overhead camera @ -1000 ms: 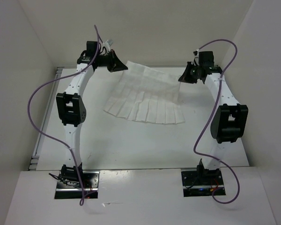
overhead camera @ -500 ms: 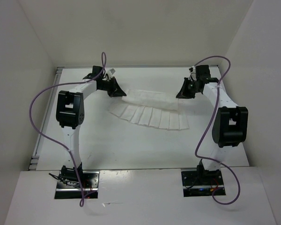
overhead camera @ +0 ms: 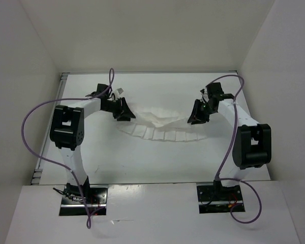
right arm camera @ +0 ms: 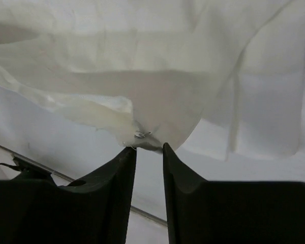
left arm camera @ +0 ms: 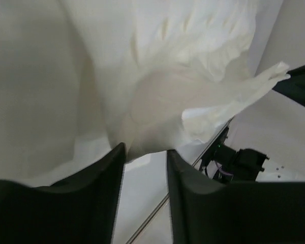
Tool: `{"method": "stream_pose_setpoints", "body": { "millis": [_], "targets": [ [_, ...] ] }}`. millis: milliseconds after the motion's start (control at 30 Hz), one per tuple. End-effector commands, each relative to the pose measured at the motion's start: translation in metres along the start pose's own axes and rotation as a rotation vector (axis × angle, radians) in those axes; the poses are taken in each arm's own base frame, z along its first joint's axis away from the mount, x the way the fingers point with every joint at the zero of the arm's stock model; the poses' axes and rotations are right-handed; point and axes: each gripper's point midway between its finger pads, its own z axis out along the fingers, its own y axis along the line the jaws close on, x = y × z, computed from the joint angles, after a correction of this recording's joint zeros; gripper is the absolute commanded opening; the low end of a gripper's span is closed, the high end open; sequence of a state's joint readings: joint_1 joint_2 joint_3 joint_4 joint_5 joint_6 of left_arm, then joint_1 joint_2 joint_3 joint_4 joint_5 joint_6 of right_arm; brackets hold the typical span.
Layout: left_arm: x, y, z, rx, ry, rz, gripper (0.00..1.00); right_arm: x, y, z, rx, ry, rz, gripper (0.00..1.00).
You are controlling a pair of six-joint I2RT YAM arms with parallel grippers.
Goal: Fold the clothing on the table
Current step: Fold the skirt
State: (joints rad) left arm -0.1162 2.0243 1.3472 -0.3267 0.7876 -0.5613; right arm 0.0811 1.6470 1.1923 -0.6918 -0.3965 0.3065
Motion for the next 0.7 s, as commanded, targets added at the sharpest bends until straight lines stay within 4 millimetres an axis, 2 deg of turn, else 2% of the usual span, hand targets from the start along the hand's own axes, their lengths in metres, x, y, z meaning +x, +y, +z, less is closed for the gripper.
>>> {"method": "stream_pose_setpoints", "body": {
  "millis": [0, 33, 67, 167, 267, 333, 367, 400, 467, 500, 533, 567, 600, 667],
  "targets": [
    [0.038, -0.029, -0.028, 0.053, 0.015, 0.064, 0.52, 0.015, 0.02, -0.048, -0.008, -0.051, 0.037, 0.36],
    [0.046, -0.043, -0.039, 0.064, 0.003, 0.093, 0.58, 0.016, 0.018, -0.056, 0.013, -0.074, 0.046, 0.37],
    [0.053, -0.045, -0.044, 0.064, 0.005, 0.105, 0.6, 0.015, 0.023, -0.073, 0.014, -0.115, 0.046, 0.37],
    [0.069, -0.053, -0.059, 0.058, 0.015, 0.116, 0.61, 0.001, 0.028, -0.09, 0.035, -0.195, 0.065, 0.39],
    [0.05, -0.079, -0.072, 0.081, -0.032, 0.183, 0.61, -0.02, 0.031, -0.089, 0.046, -0.221, 0.07, 0.39],
    [0.037, -0.086, -0.073, 0.081, -0.064, 0.199, 0.6, -0.031, 0.037, -0.084, 0.023, -0.227, 0.063, 0.36],
    [0.026, -0.094, -0.072, 0.108, -0.085, 0.21, 0.59, -0.038, 0.034, -0.071, 0.026, -0.221, 0.065, 0.36],
    [0.021, -0.093, -0.067, 0.122, -0.082, 0.199, 0.59, -0.043, 0.032, -0.067, 0.034, -0.226, 0.065, 0.34],
    [0.007, -0.096, -0.054, 0.138, -0.089, 0.19, 0.52, -0.051, 0.017, -0.047, 0.091, -0.212, 0.093, 0.34],
    [0.005, -0.093, -0.049, 0.139, -0.088, 0.177, 0.5, -0.054, 0.012, -0.04, 0.111, -0.209, 0.098, 0.34],
    [-0.001, -0.089, -0.038, 0.132, -0.089, 0.171, 0.43, -0.056, 0.006, -0.027, 0.126, -0.197, 0.113, 0.35],
    [0.002, -0.092, -0.036, 0.135, -0.081, 0.177, 0.38, -0.057, 0.004, -0.027, 0.136, -0.201, 0.114, 0.35],
    [0.0, -0.078, -0.026, 0.102, -0.074, 0.138, 0.34, -0.061, -0.005, -0.018, 0.157, -0.199, 0.126, 0.35],
    [-0.002, -0.068, -0.016, 0.067, -0.069, 0.13, 0.26, -0.063, -0.012, -0.008, 0.177, -0.192, 0.141, 0.35]
  ]
}}
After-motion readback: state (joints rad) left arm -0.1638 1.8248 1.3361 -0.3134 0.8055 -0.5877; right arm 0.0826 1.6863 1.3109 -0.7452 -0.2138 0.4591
